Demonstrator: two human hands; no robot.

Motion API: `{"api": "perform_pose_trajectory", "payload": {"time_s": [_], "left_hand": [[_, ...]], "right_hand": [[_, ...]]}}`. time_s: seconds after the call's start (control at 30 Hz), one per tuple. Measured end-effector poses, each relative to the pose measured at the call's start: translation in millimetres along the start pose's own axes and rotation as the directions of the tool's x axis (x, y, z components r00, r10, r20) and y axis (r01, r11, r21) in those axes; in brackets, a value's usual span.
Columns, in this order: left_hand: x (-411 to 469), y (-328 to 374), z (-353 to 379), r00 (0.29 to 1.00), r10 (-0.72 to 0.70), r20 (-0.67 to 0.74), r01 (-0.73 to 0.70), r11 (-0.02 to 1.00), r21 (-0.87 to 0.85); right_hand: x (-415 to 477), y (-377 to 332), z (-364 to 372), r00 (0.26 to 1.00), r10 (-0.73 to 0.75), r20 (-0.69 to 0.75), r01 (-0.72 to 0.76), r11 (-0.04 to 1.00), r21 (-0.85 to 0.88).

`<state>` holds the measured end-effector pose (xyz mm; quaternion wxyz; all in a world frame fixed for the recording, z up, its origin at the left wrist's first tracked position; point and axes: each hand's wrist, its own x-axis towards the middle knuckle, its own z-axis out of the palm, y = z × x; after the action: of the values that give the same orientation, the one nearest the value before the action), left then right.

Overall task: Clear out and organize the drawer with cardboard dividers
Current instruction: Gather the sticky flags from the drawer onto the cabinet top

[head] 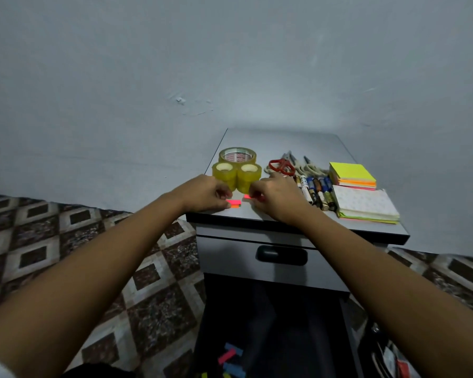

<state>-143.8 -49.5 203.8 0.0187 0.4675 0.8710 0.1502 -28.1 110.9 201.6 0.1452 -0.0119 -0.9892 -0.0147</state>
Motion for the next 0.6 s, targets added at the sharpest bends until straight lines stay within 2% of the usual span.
{"api": "perform_pose_trajectory", "payload": {"time_s": [0.17, 0.6], "left_hand": [[-5.6, -2.1, 0.4, 0.999, 0.048, -0.002, -0.048, 0.998, -0.029], [-8.0, -3.2, 13.5, 0.977, 0.083, -0.194, -0.085, 0.996, -0.002]], "right_hand": [[6.6, -1.5, 4.1, 0.999, -0.023, 0.043, 0.025, 0.999, -0.034], [5.5, -2.1, 10.1, 0.999, 0.014, 0.029, -0.013, 1.000, -0.009]]}}
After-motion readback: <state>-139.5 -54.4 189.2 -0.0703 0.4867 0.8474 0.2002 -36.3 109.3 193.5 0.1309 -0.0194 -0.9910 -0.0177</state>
